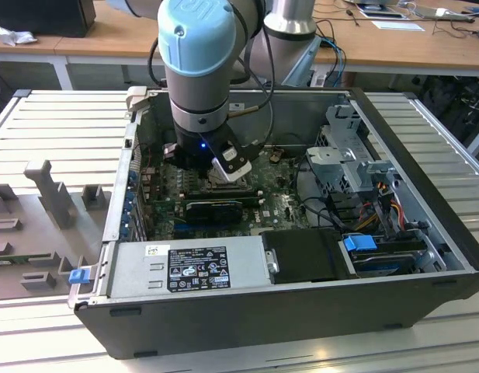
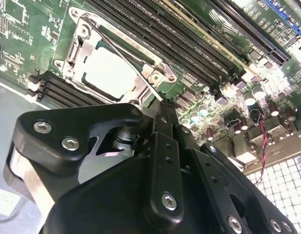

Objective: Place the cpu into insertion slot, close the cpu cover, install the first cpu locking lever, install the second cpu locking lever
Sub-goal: 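Install the second cpu locking lever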

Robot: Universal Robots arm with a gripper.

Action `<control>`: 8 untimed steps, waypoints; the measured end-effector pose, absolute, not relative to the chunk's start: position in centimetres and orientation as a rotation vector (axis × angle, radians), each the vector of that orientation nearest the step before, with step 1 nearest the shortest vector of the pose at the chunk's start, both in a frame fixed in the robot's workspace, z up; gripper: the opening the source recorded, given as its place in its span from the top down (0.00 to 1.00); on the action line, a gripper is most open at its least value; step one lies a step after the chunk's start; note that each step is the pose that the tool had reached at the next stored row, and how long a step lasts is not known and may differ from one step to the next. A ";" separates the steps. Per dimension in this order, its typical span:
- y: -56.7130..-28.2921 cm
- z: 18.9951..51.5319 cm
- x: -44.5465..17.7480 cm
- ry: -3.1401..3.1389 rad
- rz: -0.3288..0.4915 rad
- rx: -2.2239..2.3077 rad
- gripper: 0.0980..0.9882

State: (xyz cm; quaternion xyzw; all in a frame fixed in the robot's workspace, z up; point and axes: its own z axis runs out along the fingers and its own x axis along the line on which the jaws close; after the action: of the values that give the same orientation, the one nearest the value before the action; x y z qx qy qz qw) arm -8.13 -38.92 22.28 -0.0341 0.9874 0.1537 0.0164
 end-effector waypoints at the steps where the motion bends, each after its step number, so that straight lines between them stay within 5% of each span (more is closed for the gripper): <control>1: -38.9 22.3 -7.8 3.070 0.478 -0.106 0.99; 8: -38.9 23.7 -7.3 3.070 0.478 -0.106 0.99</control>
State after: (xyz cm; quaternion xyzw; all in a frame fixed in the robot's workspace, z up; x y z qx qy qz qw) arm -7.28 -38.92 23.69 -0.0340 0.9874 0.1537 0.0165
